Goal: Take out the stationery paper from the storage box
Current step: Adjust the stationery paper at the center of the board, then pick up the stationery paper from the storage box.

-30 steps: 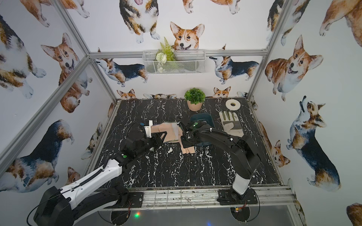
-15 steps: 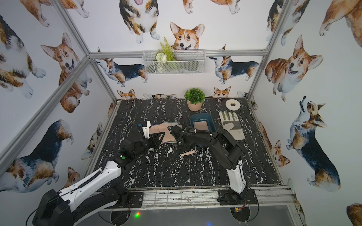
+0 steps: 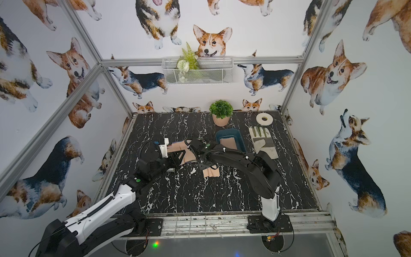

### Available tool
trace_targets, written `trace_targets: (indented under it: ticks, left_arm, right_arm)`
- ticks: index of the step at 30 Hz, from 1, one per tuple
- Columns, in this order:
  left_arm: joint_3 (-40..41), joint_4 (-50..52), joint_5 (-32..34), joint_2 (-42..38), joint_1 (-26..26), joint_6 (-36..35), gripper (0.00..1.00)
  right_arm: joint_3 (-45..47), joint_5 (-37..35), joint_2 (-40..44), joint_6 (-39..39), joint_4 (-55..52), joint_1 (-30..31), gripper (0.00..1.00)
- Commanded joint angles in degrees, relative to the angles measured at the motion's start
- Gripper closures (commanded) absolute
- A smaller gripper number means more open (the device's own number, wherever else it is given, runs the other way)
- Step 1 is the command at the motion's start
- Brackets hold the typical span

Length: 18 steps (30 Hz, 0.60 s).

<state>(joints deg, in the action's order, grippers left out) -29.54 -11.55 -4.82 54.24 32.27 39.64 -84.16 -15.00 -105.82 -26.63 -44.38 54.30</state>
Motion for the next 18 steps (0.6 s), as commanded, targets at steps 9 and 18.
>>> trace_targets:
  ticks: [9,18]
  left_arm:
    - [0.9,1.3,-0.2,-2.0,-1.4,0.2,0.60]
    - [0.7,1.0,-0.6,-1.4,-1.7,0.4,0.60]
  right_arm:
    - [1.7,6.5,9.7,6.0,-1.2,-17.8,0.18]
    - [-0.6,12.9,1.6,11.3,-2.3,-28.0,0.07]
